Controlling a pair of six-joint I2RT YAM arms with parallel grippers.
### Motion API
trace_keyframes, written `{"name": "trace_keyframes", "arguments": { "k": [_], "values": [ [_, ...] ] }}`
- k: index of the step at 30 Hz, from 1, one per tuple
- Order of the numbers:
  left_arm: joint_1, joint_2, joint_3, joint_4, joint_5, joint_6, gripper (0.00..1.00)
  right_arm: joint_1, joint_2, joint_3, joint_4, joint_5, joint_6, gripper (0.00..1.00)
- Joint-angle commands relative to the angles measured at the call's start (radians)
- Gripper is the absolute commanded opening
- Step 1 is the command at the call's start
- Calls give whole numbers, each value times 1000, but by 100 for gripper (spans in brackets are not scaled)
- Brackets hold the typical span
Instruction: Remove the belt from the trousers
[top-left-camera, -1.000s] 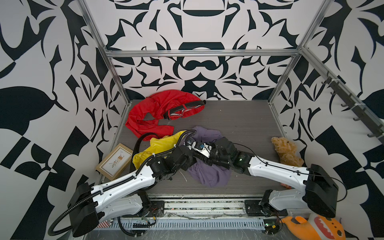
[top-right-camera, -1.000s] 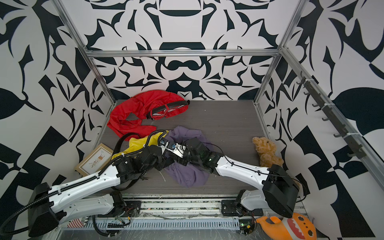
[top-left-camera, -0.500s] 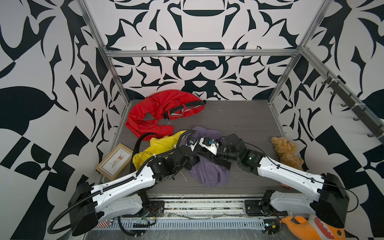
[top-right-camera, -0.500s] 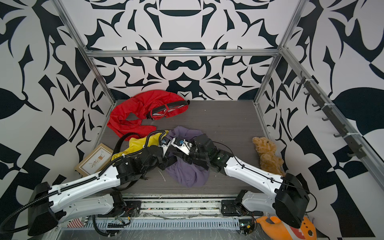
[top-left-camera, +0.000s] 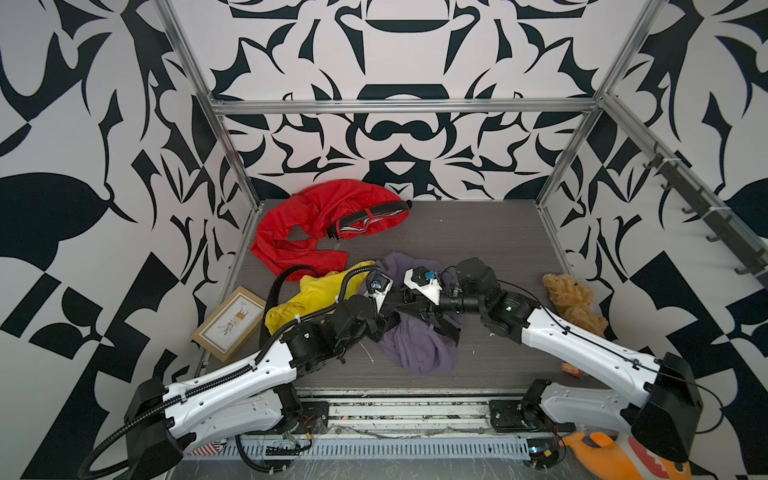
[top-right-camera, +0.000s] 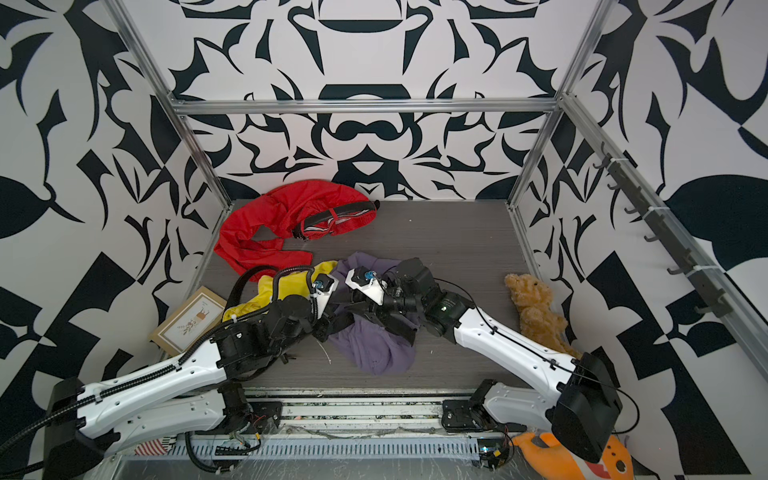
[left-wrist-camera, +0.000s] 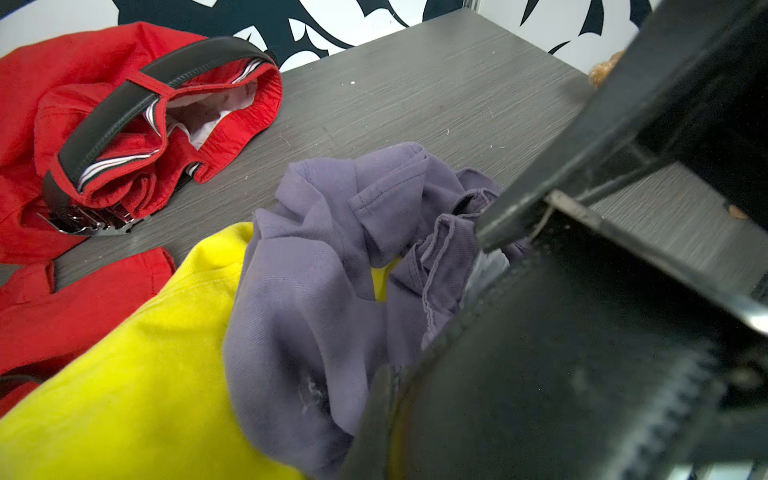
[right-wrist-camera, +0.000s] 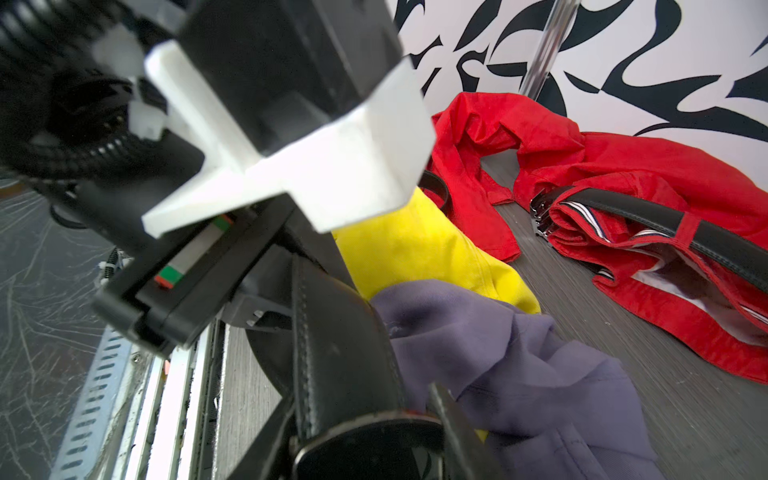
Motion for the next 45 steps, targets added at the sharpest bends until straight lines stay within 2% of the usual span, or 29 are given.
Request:
{"name": "trace_keyframes", "arguments": {
  "k": [1, 9, 13, 15, 17, 21, 23, 25, 29, 31, 38, 41, 43, 45],
  "values": [
    [60, -102, -38, -177, -266, -48, 0, -142, -54, 2, -262, 164, 33, 0],
    [84, -118, -31, -157, -302, 17, 0, -154, -67, 32, -341, 128, 34, 0],
    [143, -135, -45, -132, -286, 16, 0, -158, -85, 39, -388, 152, 35, 0],
    [167, -135, -48, -100, -231, 18, 0, -147, -95, 38, -378, 118, 27, 0],
    [168, -110, -58, -12, -108, 58, 0, -100, -89, 17, -313, 109, 30, 0],
    [131, -2, -15, 94, 41, 87, 0, 8, -19, 20, -250, 203, -23, 0],
    [88, 20, -3, 128, 10, 118, 0, 13, -21, -10, -187, 228, -24, 0],
    [85, 30, 18, 77, -44, 120, 0, 3, -33, -27, -168, 269, -23, 0],
    [101, -35, -12, 25, -170, 121, 0, -59, -68, -43, -209, 266, -13, 0],
    [158, -75, -18, -15, -192, 56, 0, -76, -83, -48, -222, 292, 5, 0],
    [500, -252, -64, -130, -144, -174, 0, -184, -122, -55, -271, 401, 79, 0],
    [616, -305, -76, -130, -56, -203, 0, -234, -150, -60, -276, 389, 98, 0],
    [634, -288, -64, -124, -6, -194, 0, -236, -150, -55, -275, 383, 101, 0],
    [634, -252, -36, -162, -28, -210, 0, -239, -135, -40, -304, 363, 91, 0]
  ]
}}
